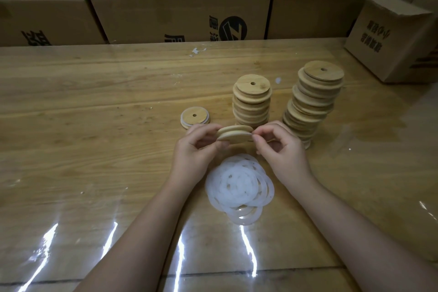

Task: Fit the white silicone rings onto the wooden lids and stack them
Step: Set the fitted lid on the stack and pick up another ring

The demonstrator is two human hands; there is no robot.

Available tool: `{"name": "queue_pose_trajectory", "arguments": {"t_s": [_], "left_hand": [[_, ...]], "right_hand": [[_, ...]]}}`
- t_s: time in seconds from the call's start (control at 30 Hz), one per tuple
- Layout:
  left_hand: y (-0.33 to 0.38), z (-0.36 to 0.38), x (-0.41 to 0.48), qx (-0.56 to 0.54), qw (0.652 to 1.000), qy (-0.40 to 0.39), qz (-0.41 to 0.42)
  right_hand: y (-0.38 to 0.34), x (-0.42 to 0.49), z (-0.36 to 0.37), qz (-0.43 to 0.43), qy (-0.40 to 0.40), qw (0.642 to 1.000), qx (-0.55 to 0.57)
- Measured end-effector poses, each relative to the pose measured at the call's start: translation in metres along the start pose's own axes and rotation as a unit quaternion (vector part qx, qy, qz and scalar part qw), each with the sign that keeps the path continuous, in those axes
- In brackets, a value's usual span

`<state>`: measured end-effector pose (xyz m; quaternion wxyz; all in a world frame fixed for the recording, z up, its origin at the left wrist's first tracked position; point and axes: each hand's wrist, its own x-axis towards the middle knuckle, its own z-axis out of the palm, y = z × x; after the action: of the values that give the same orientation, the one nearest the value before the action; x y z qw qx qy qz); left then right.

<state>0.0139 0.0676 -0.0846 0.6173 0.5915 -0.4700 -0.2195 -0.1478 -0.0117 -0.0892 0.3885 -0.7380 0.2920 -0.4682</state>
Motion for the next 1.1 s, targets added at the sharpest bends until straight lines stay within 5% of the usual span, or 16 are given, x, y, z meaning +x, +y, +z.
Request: {"name": "queue_pose_trajectory", "arguments": {"t_s": [0.7,0.9,1.1], "left_hand": [[0.005,-0.008,0.003,-0.136,0.989,-0.020,-0.048],[0.001,-0.030,0.017,-0.264,0.956,0.093,-0.092],[-0.007,-0.034,0.026,-0.222,0.947,0.202,-0.113]], "right_hand": [[-0.006,0.000,0.001,0.015,-0.051,0.998,-0.023],[-0.006,0.000,0.003,-0.007,-0.082,0.996,-0.043],[-0.008,0.001,0.005,0.008,-0.086,0.995,-0.056]]}}
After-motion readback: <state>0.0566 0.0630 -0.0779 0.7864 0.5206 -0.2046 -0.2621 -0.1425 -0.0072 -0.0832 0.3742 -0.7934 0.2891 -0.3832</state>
